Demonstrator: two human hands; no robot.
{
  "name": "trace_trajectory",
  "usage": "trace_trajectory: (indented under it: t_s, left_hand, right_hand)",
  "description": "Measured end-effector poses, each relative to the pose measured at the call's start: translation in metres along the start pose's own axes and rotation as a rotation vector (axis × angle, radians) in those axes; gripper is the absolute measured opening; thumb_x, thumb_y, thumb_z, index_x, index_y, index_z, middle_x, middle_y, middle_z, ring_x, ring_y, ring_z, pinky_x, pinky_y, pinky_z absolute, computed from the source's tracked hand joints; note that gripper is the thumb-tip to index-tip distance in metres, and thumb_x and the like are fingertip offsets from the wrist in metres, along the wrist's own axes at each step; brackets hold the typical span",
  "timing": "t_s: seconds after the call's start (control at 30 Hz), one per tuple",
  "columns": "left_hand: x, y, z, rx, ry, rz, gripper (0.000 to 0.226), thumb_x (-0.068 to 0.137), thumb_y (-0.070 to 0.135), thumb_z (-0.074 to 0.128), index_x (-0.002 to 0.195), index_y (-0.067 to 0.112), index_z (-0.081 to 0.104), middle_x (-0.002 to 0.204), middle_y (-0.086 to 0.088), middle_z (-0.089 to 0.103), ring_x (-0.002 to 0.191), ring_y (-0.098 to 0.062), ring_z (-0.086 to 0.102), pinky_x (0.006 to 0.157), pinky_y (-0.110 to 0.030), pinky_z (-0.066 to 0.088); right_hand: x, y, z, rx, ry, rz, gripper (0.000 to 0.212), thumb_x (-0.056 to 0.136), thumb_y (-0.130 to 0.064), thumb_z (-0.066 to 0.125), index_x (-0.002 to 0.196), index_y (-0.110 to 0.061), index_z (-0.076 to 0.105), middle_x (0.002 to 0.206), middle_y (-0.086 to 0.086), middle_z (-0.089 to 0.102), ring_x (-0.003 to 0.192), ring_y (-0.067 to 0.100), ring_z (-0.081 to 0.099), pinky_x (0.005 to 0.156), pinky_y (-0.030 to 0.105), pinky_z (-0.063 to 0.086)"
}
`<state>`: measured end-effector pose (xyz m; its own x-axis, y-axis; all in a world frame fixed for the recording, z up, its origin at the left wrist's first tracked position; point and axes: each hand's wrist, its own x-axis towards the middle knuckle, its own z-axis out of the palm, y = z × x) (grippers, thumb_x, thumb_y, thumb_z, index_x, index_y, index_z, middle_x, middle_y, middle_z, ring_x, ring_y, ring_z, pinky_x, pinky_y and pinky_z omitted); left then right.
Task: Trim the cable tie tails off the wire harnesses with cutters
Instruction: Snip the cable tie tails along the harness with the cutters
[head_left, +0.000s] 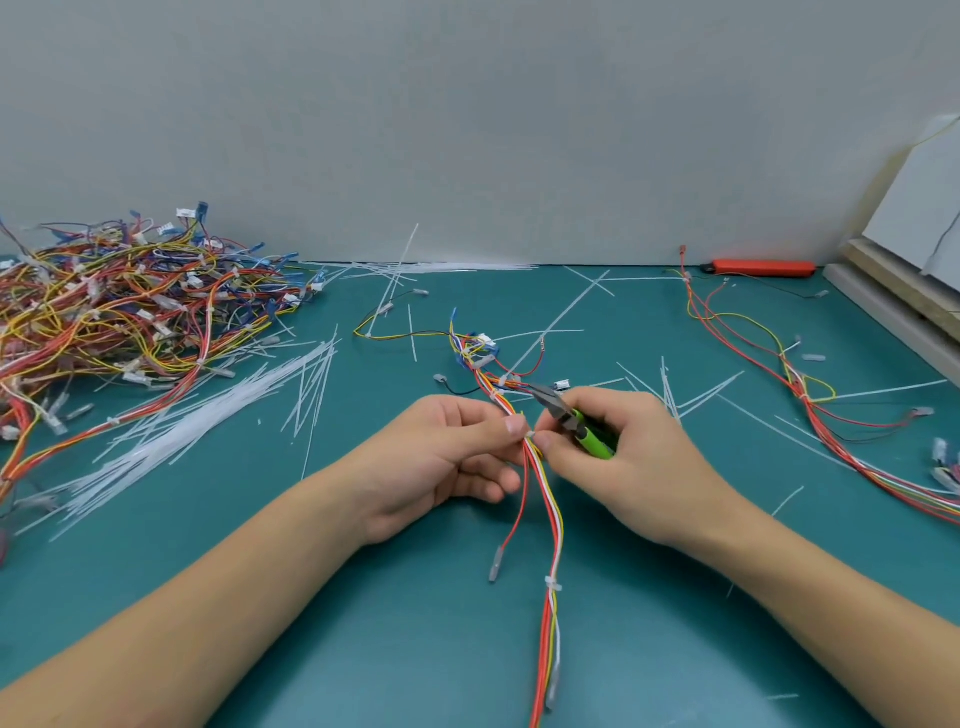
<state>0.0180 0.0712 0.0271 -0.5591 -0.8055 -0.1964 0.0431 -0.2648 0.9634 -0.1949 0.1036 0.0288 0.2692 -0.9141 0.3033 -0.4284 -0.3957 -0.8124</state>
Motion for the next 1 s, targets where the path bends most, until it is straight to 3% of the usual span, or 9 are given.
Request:
trace_trajectory:
  t_s: [0.07, 0.2, 0.3, 0.5, 0.6, 0.7, 0.83, 1.0]
  left_hand:
    - [-0.0002, 0.0002, 0.0, 0.001, -0.004, 0.001, 0.022, 0.095, 0.027, 0.069, 0.094, 0.004, 0.07, 0.086, -0.011, 0.07, 0.064, -0.015, 0.066, 0.058, -0.022, 0.054]
    - [-0.0001, -0.0006, 0.0002, 0.015, -0.009, 0.013, 0.019, 0.094, 0.029, 0.073, 0.088, 0.01, 0.074, 0.086, -0.01, 0.071, 0.064, -0.015, 0.066, 0.059, -0.022, 0.055]
    - [0.0005, -0.0014, 0.0003, 0.02, -0.006, 0.018, 0.023, 0.093, 0.029, 0.074, 0.093, 0.006, 0.071, 0.086, -0.011, 0.07, 0.064, -0.015, 0.067, 0.058, -0.022, 0.055]
    - [0.001, -0.0012, 0.0011, 0.029, -0.003, 0.01, 0.029, 0.091, 0.028, 0.072, 0.101, 0.001, 0.069, 0.085, -0.011, 0.07, 0.064, -0.016, 0.066, 0.059, -0.022, 0.054]
    - [0.0006, -0.0012, 0.0001, 0.028, 0.0, 0.003, 0.034, 0.093, 0.028, 0.072, 0.107, -0.002, 0.068, 0.086, -0.011, 0.071, 0.065, -0.016, 0.066, 0.06, -0.022, 0.055]
    - [0.0011, -0.0002, 0.0006, 0.027, 0.01, -0.001, 0.029, 0.093, 0.029, 0.073, 0.102, 0.002, 0.071, 0.088, -0.013, 0.072, 0.064, -0.016, 0.067, 0.059, -0.022, 0.055]
    - [0.0, 0.0009, 0.0026, 0.075, 0.029, -0.018, 0.026, 0.091, 0.035, 0.073, 0.094, 0.01, 0.077, 0.091, -0.014, 0.074, 0.064, -0.017, 0.067, 0.055, -0.023, 0.055]
    - [0.0009, 0.0027, 0.0046, 0.033, 0.172, -0.042, 0.052, 0.085, 0.045, 0.074, 0.113, 0.001, 0.072, 0.093, -0.014, 0.075, 0.063, -0.018, 0.066, 0.048, -0.026, 0.055]
  right_hand:
    - [-0.0005, -0.0005, 0.0011, -0.01, 0.0, -0.007, 0.012, 0.095, -0.013, 0.072, 0.083, -0.014, 0.07, 0.068, 0.003, 0.057, 0.066, 0.017, 0.047, 0.063, 0.03, 0.04]
    - [-0.0023, -0.0022, 0.0014, 0.008, 0.021, -0.006, 0.013, 0.095, -0.013, 0.071, 0.082, -0.015, 0.069, 0.069, 0.003, 0.057, 0.065, 0.011, 0.046, 0.063, 0.024, 0.039]
    - [-0.002, -0.0024, 0.0022, 0.012, 0.02, 0.002, 0.016, 0.098, -0.015, 0.07, 0.081, -0.016, 0.068, 0.071, 0.008, 0.055, 0.067, 0.018, 0.046, 0.063, 0.025, 0.038]
    - [-0.0018, -0.0053, 0.0004, 0.031, -0.011, 0.009, 0.016, 0.094, -0.027, 0.065, 0.082, -0.016, 0.067, 0.069, 0.01, 0.052, 0.064, 0.01, 0.041, 0.06, 0.024, 0.035]
    - [-0.0023, -0.0059, 0.0013, 0.024, 0.001, 0.003, 0.015, 0.096, -0.019, 0.067, 0.081, -0.017, 0.067, 0.07, 0.007, 0.054, 0.064, 0.008, 0.043, 0.06, 0.02, 0.036]
    - [-0.0026, -0.0059, 0.0032, 0.015, 0.026, 0.004, 0.017, 0.096, -0.009, 0.068, 0.08, -0.015, 0.066, 0.069, 0.005, 0.055, 0.065, 0.007, 0.044, 0.061, 0.019, 0.038]
    - [-0.002, -0.0068, 0.0036, 0.026, 0.026, 0.021, 0.015, 0.094, -0.014, 0.068, 0.08, -0.014, 0.064, 0.07, 0.007, 0.053, 0.065, 0.009, 0.043, 0.062, 0.022, 0.037]
    - [-0.0023, -0.0066, 0.0022, 0.035, 0.02, 0.015, 0.017, 0.095, -0.016, 0.066, 0.079, -0.017, 0.062, 0.069, 0.006, 0.049, 0.064, 0.008, 0.039, 0.06, 0.021, 0.034]
